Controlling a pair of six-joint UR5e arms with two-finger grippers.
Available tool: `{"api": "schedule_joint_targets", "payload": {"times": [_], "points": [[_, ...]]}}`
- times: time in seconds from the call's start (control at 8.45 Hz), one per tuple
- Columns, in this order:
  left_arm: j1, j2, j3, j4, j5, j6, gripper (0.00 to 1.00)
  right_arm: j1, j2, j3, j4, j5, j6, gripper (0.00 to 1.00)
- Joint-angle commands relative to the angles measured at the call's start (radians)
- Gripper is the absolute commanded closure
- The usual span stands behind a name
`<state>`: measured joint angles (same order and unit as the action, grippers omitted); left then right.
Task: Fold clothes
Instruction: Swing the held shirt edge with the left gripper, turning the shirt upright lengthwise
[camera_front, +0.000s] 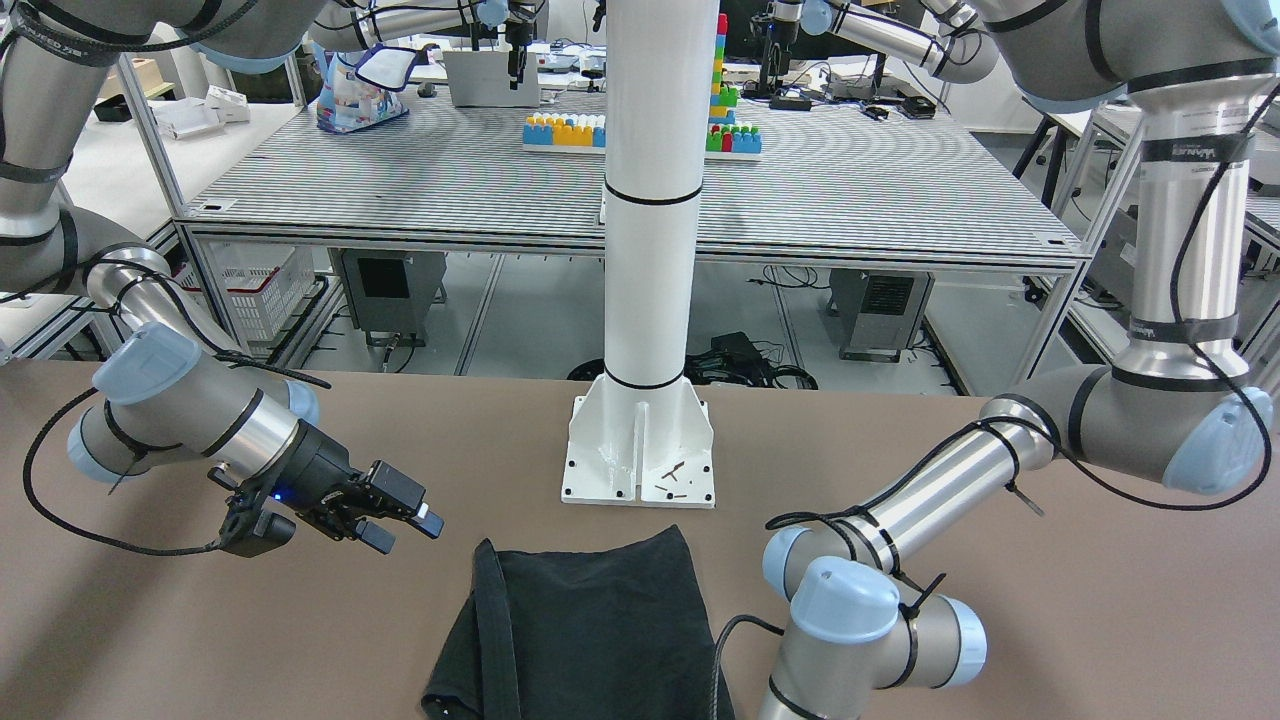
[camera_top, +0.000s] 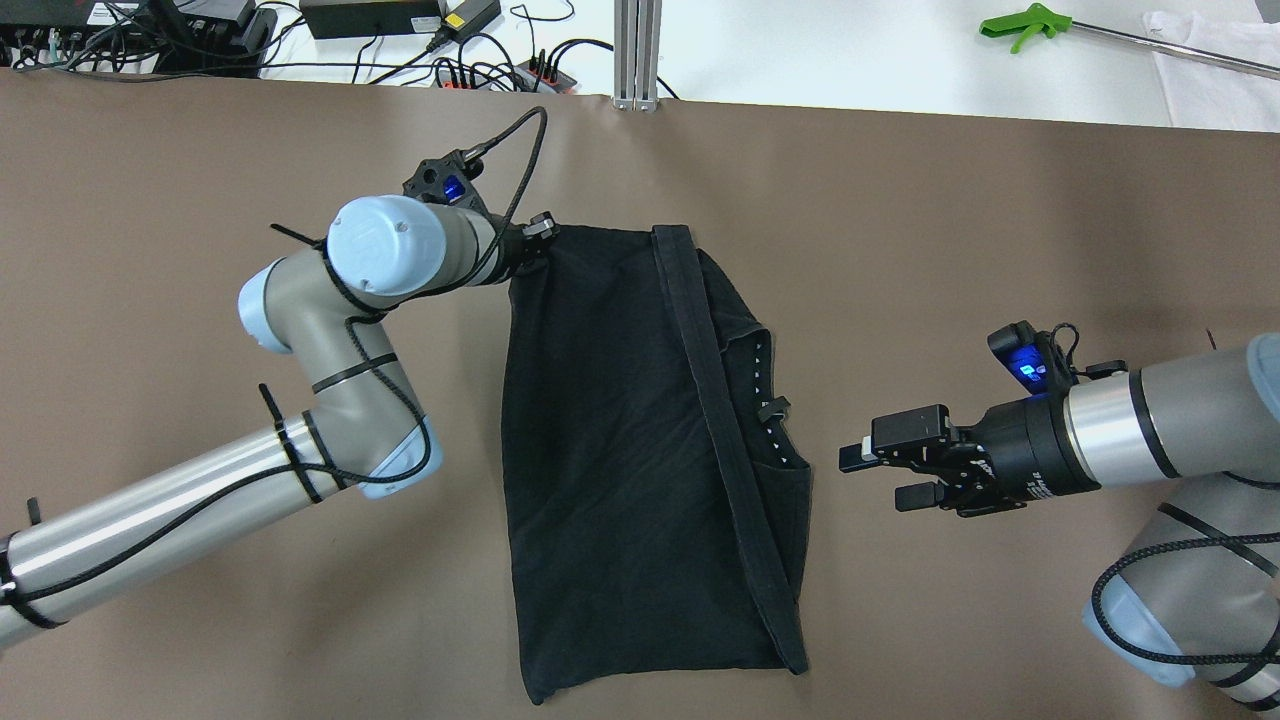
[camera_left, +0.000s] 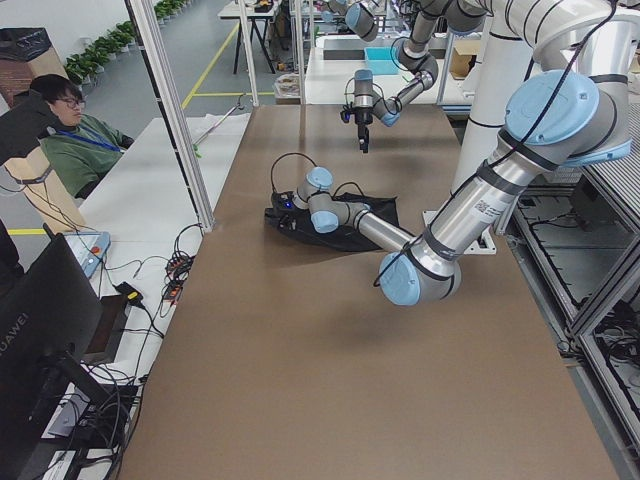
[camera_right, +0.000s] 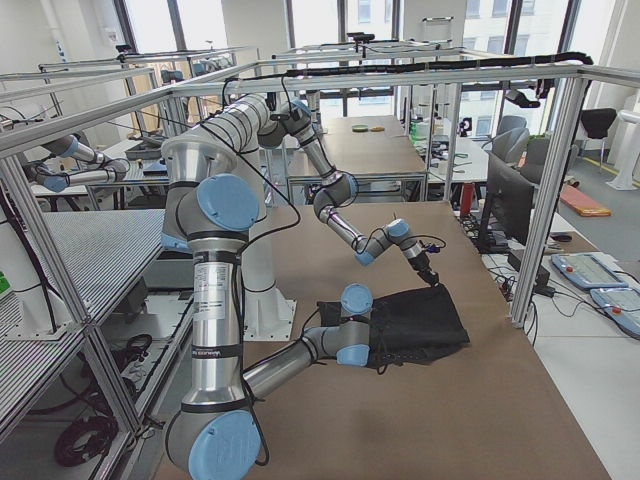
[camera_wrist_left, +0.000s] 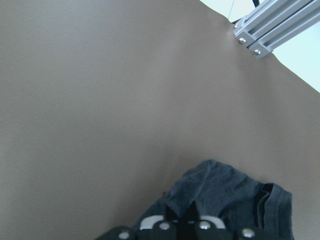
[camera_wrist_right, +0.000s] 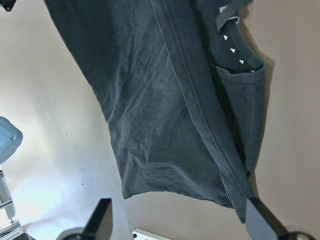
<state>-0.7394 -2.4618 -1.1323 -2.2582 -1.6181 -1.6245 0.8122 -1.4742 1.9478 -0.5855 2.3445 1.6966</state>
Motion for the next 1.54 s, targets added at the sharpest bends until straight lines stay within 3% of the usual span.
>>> {"api": "schedule_joint_targets", "payload": {"times": [0.0, 0.12, 0.35, 0.59, 0.71, 0.95, 1.06, 1.42], "points": [[-0.006, -0.037, 0.118, -0.101, 0.010, 0.032, 0.81, 0.019, 0.002, -0.001, 0.000, -0.004, 0.000, 0.06], [-0.011, -0.039, 0.114, -0.103, 0.015, 0.061, 0.01, 0.027, 0.003, -0.001, 0.000, -0.011, -0.003, 0.06], [-0.038, -0.067, 0.105, -0.098, 0.006, 0.078, 0.00, 0.033, 0.005, -0.009, -0.014, -0.016, -0.145, 0.05], [-0.073, -0.069, 0.077, -0.086, -0.020, 0.080, 0.00, 0.042, 0.035, -0.007, -0.174, -0.046, -0.352, 0.05], [-0.101, -0.066, 0.051, -0.065, -0.096, 0.081, 0.00, 0.042, 0.066, -0.007, -0.269, -0.089, -0.468, 0.05], [-0.124, -0.013, -0.073, 0.014, -0.135, 0.084, 0.00, 0.033, 0.144, -0.009, -0.452, -0.195, -0.662, 0.05], [-0.135, 0.019, -0.119, 0.022, -0.164, 0.109, 0.00, 0.022, 0.181, -0.009, -0.521, -0.271, -0.669, 0.06], [-0.188, 0.139, -0.265, 0.019, -0.281, 0.121, 0.00, -0.039, 0.296, -0.139, -0.583, -0.495, -0.666, 0.06]]}}
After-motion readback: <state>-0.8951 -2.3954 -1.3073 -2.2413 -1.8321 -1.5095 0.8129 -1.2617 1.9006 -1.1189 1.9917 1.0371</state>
